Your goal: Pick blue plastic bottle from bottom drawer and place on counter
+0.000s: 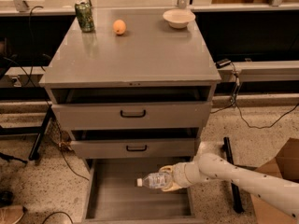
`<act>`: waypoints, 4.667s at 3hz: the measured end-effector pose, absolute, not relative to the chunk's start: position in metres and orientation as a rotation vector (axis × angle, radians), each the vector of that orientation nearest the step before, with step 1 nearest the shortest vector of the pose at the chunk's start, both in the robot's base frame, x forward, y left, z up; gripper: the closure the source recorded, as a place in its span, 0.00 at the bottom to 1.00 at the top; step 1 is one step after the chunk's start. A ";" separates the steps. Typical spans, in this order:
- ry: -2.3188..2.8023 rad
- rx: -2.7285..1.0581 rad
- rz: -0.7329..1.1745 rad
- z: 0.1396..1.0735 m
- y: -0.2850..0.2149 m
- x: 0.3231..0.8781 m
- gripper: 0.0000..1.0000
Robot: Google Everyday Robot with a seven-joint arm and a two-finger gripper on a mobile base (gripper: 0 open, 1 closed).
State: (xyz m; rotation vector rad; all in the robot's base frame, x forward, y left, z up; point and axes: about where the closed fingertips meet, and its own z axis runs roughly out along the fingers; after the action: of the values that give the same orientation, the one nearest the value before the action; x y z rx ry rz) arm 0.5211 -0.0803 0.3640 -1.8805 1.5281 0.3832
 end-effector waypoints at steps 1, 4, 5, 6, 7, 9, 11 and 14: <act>1.528 -1.880 0.383 0.364 -0.080 0.521 1.00; 1.360 -1.870 0.198 0.606 -0.126 0.506 1.00; 1.323 -1.871 0.083 0.686 -0.135 0.510 1.00; 1.322 -1.872 0.083 0.687 -0.135 0.510 1.00; 1.289 -1.854 0.090 0.706 -0.139 0.515 1.00; 1.171 -1.787 -0.011 0.855 -0.160 0.541 1.00; 1.120 -1.861 0.001 0.891 -0.141 0.618 1.00; 1.124 -2.140 0.127 0.871 -0.082 0.723 1.00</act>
Offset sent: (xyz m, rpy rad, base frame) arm -0.0083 -0.0448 0.1271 0.0560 -0.1296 0.0163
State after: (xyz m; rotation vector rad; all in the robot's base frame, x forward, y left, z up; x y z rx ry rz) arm 0.7228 -0.0819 0.8714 -2.1402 1.1240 0.1268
